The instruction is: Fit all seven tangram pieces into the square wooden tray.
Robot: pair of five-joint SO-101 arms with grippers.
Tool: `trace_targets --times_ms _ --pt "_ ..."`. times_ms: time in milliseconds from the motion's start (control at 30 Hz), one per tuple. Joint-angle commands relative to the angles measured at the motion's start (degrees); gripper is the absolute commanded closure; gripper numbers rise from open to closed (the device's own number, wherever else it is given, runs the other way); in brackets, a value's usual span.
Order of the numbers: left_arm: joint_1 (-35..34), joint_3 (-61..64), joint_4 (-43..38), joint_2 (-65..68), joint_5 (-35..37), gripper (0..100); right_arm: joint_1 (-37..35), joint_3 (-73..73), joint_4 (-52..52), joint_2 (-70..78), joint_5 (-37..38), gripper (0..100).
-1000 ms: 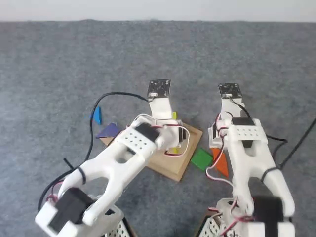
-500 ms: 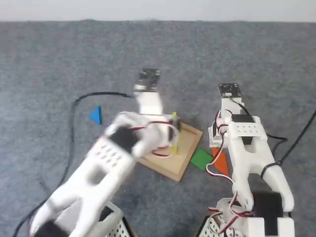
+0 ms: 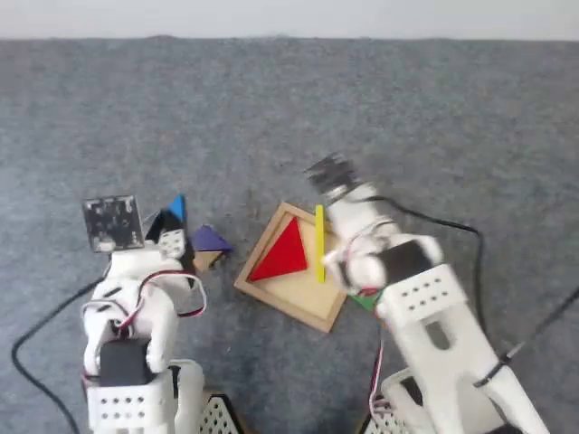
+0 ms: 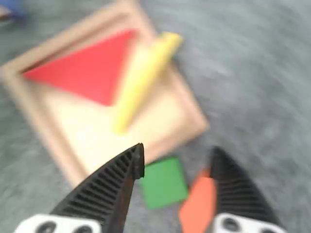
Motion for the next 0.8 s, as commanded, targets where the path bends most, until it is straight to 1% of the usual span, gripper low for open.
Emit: trace_targets --times_ms 0,100,167,300,433,467,533,667,767 --pt "-5.4 5.6 -1.1 -4.6 -8.0 99 -8.7 -5.9 0.4 2.1 -3.4 65.3" --pt "-7.4 8.9 -0.6 -6.2 -13.4 99 -10.2 -6.9 -2.9 6.5 -7.2 66.7" --pt "-8.8 10.1 0.6 -7.2 -15.3 99 -10.2 -6.9 -6.5 10.6 -9.2 66.6" --pt "-10.7 10.7 3.1 -9.8 -16.0 99 -10.6 -7.2 -10.6 18.1 -10.5 66.8" --pt "-11.1 11.0 5.9 -12.7 -16.4 99 -8.9 -7.6 -15.0 23.6 -10.7 67.1" --pt "-11.1 11.5 6.0 -13.4 -16.4 99 -8.6 -7.6 -15.9 24.4 -11.8 68.2" --pt "-11.1 12.3 6.2 -15.2 -16.4 99 -7.5 -7.6 -17.0 25.6 -13.6 74.8" --pt "-11.1 13.1 6.2 -16.7 -16.4 99 -3.6 -7.7 -17.2 24.7 -13.6 92.1" --pt "-11.1 13.1 6.2 -16.7 -16.4 99 -0.8 -8.2 -16.8 23.4 -11.4 95.7"
